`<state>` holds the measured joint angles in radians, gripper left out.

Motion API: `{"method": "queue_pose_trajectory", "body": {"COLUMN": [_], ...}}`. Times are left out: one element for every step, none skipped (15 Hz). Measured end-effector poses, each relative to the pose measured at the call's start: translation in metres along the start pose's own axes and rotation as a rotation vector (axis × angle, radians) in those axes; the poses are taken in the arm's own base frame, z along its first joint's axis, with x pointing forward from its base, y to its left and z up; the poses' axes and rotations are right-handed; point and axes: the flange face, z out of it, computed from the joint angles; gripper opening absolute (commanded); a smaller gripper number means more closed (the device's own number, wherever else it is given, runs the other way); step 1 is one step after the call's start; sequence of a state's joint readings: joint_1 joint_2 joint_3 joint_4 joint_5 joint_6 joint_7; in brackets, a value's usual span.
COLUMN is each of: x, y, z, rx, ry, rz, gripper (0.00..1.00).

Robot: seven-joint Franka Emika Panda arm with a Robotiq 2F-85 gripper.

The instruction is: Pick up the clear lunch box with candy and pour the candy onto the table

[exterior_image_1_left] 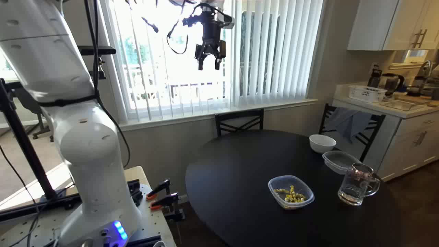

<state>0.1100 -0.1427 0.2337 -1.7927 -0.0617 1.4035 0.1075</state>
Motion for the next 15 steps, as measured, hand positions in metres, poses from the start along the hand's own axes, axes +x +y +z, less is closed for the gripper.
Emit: {"method": "queue_pose_trajectory", "body": {"x": [0.000, 0.000, 0.000, 0.000, 0.000, 0.000, 0.000, 0.000, 0.000, 0.000, 0.000, 0.001, 0.004, 0.010, 0.021], "y": [0.000, 0.000, 0.000, 0.000, 0.000, 0.000, 0.000, 0.000, 0.000, 0.000, 0.000, 0.001, 0.002, 0.004, 0.009], "z": [0.000, 0.000, 0.000, 0.000, 0.000, 0.000, 0.000, 0.000, 0.000, 0.000, 0.000, 0.000, 0.003, 0.009, 0.018], "rx": [0.000, 0.000, 0.000, 0.000, 0.000, 0.000, 0.000, 0.000, 0.000, 0.000, 0.000, 0.001, 0.003, 0.007, 0.014], "ry": [0.000, 0.000, 0.000, 0.000, 0.000, 0.000, 0.000, 0.000, 0.000, 0.000, 0.000, -0.001, -0.004, -0.016, -0.035], "rz": [0.000, 0.000, 0.000, 0.000, 0.000, 0.000, 0.000, 0.000, 0.000, 0.000, 0.000, 0.001, 0.006, 0.022, 0.048], "gripper": [1.00, 1.00, 1.00, 1.00, 1.00, 1.00, 1.00, 1.00, 1.00, 1.00, 1.00, 1.00, 1.00, 1.00, 1.00]}}
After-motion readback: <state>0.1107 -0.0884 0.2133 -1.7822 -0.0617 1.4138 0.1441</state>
